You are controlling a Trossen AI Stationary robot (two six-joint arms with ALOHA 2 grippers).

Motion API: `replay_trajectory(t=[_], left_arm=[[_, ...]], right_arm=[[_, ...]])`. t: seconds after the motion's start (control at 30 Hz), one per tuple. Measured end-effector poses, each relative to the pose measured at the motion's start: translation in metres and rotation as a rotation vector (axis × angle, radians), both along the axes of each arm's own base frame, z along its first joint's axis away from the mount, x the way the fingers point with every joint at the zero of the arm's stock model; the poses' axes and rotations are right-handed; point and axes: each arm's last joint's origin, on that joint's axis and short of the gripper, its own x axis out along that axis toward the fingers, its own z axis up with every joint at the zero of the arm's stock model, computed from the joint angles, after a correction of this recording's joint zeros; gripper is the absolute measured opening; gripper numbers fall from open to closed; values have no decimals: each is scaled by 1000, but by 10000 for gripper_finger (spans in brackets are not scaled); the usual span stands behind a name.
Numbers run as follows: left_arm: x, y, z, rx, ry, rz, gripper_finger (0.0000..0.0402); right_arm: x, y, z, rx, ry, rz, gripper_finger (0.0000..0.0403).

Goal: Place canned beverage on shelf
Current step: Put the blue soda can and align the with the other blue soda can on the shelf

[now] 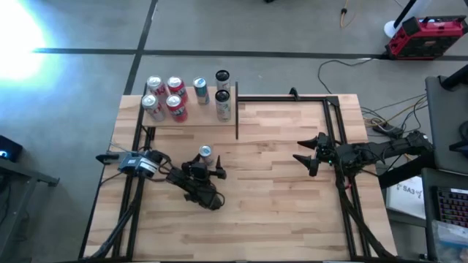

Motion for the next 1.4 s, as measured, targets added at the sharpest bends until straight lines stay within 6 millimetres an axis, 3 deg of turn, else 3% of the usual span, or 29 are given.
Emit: replay_trajectory(t=[0.43,0.73,1.07,1.4], left_arm=[[-1,1,-3,-44,31,48,320],[0,0,-2,-31,93,33,202],[8,-4,15,-56,112,57,201],[17,-7,58,-66,101,79,201]], right_arm=[[0,0,0,0,0,0,336],[0,0,0,0,0,0,336],[0,0,0,0,0,0,336],[0,0,0,0,0,0,336]])
